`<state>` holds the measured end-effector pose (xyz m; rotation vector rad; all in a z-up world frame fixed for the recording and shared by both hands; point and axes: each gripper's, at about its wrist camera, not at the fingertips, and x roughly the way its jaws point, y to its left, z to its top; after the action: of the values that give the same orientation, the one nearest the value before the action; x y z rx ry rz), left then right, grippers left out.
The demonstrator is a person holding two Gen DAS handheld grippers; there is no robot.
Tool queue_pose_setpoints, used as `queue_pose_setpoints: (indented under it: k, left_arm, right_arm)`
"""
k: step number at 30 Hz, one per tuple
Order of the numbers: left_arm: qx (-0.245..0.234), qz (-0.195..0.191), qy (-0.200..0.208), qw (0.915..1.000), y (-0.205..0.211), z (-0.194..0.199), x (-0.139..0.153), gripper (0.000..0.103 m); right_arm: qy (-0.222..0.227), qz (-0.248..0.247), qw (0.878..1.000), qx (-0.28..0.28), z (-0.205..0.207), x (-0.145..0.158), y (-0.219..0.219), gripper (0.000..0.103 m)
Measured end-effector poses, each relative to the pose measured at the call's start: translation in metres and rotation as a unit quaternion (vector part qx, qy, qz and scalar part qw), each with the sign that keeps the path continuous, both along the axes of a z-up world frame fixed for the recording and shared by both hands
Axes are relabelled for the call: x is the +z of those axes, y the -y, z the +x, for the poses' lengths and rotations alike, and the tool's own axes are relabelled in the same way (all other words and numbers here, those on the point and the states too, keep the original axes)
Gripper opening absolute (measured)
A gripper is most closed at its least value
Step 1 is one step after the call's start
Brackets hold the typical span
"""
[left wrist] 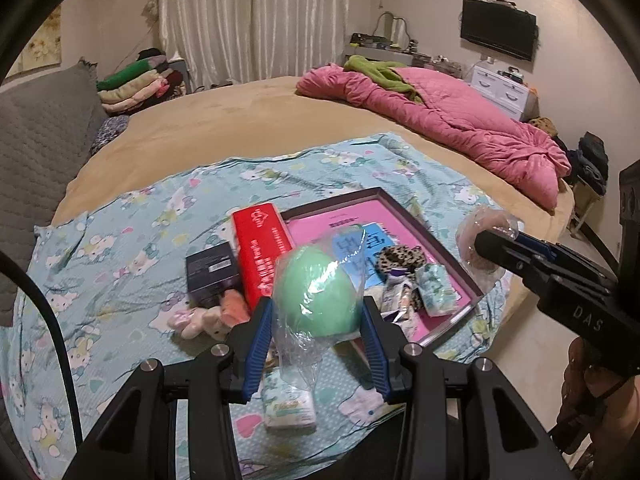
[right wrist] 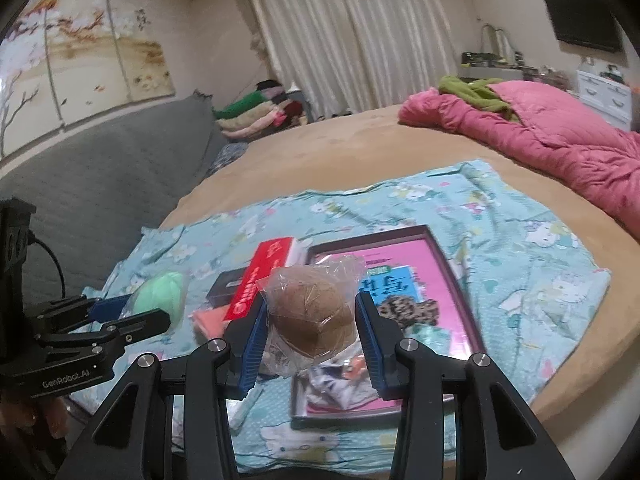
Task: Organize soft objects
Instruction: 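Lift the green ball and bun and carry them over the pink book box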
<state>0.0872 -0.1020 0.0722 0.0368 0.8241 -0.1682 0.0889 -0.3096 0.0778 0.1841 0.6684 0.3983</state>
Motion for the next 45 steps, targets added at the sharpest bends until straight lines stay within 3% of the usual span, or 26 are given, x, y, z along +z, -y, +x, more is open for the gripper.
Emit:
queue_pose_setpoints:
  k: [16,45]
  left_arm:
    - [-0.057,0.001,-0.015,0.9983,0.058,0.015,-0.014,0.043]
    - [-0.114,-0.03,-0.102,0.9877,0.121,0.062,-0.1,0.043]
  right_arm:
    - [-0.004,0.014,0.998,-0.063,0.0,-0.006,0.05,0.044]
    - [-0.067,0.013,0.993,-0.101,0.028,-0.071,0.084,0.044]
